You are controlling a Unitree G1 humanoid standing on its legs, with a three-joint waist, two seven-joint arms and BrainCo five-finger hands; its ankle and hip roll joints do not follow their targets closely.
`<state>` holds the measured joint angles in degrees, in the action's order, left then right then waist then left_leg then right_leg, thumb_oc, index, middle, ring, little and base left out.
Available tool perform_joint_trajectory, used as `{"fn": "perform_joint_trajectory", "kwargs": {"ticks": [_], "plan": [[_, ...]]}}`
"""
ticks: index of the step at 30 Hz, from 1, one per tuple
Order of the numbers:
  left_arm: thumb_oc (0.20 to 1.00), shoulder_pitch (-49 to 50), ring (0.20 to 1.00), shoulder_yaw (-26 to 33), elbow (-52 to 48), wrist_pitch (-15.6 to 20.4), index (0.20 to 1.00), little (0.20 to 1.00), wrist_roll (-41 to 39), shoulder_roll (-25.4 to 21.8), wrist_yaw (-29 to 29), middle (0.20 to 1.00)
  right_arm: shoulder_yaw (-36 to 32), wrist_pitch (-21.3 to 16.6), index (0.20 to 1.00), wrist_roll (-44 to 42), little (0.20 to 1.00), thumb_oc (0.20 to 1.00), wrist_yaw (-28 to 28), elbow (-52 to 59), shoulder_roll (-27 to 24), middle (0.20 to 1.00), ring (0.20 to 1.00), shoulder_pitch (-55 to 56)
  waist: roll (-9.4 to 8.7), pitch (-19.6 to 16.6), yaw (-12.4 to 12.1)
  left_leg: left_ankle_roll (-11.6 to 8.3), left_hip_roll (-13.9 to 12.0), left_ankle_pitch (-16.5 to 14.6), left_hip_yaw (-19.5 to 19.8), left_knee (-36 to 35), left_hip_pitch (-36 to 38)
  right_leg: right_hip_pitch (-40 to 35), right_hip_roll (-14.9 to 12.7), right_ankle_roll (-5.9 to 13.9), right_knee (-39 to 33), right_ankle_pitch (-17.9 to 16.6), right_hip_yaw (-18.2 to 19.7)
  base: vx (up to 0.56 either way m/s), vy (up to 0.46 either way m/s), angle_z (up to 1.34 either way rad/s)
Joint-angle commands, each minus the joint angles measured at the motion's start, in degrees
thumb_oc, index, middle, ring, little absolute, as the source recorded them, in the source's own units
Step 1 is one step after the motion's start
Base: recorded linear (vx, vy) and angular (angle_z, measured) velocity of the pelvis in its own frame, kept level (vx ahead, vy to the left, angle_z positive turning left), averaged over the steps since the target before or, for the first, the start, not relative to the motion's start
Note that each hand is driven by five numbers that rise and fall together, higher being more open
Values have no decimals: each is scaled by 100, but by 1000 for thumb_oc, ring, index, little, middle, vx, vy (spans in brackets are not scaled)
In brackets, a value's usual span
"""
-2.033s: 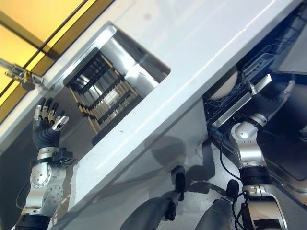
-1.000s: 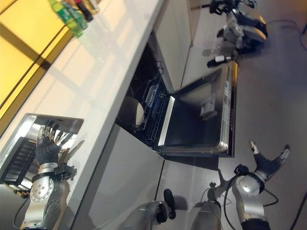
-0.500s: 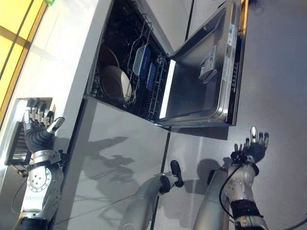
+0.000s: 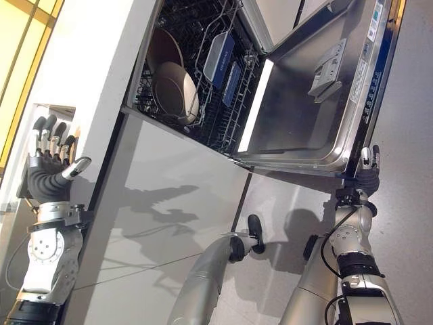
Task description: Pick up plates and place into dishwasher.
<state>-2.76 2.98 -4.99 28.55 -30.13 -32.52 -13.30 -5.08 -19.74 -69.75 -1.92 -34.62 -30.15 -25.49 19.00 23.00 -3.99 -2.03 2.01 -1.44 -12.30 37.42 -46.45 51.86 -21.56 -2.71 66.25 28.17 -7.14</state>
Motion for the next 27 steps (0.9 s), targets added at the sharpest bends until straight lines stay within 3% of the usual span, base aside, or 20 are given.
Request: {"fn": "perform_joint_trajectory", "kwargs": {"ticks": [1, 13, 18, 22, 27], "plan": [[1000, -49, 1000, -292, -30, -172, 1000, 1000, -133, 140, 292, 1000, 657, 755, 1000, 632, 1000, 1000, -564, 1280, 191, 1000, 1000, -813, 498, 679, -232, 543, 543, -537, -215, -197, 486, -149, 111, 79, -182, -536, 146, 23, 10, 17], [1000, 199, 1000, -14, -156, -285, 1000, 1000, -357, 96, 520, 1000, 1219, 959, 1000, 1444, 1000, 1000, -221, 2814, 797, 1000, 1000, -381, 172, 679, -493, 511, 710, -415, 309, -1029, 1829, -1754, -84, 258, -1175, -1031, -486, 62, 34, 14], [1000, 331, 1000, 272, -135, -276, 1000, 1000, -73, 36, 596, 1000, 1300, 777, 1000, 1640, 1000, 1000, 25, 3039, 942, 1000, 1000, -339, -174, 676, -709, 512, 760, -405, 617, -1371, 2729, -2933, -188, 344, -1647, -1176, -927, 143, -2, 19], [1000, 387, 1000, 466, -150, -361, 1000, 1000, -115, -101, 795, 1000, 1206, 499, 1000, 1523, 1000, 1000, -88, 3135, 1026, 1000, 1000, -195, -562, 323, -1054, 518, 737, -409, 861, -1619, 3097, -3623, -280, 421, -2061, -1384, -1378, 108, -135, 41], [1000, 447, 1000, 595, -6, -436, 1000, 1000, -100, -173, 939, 1000, 1302, 306, 1000, 1761, 1000, 1000, -206, 3389, 1310, 1000, 1000, -16, -1027, -43, -1286, 502, 685, -376, 1159, -1879, 3486, -4319, -185, 564, -2543, -1698, -1742, 79, -158, 82]]}}
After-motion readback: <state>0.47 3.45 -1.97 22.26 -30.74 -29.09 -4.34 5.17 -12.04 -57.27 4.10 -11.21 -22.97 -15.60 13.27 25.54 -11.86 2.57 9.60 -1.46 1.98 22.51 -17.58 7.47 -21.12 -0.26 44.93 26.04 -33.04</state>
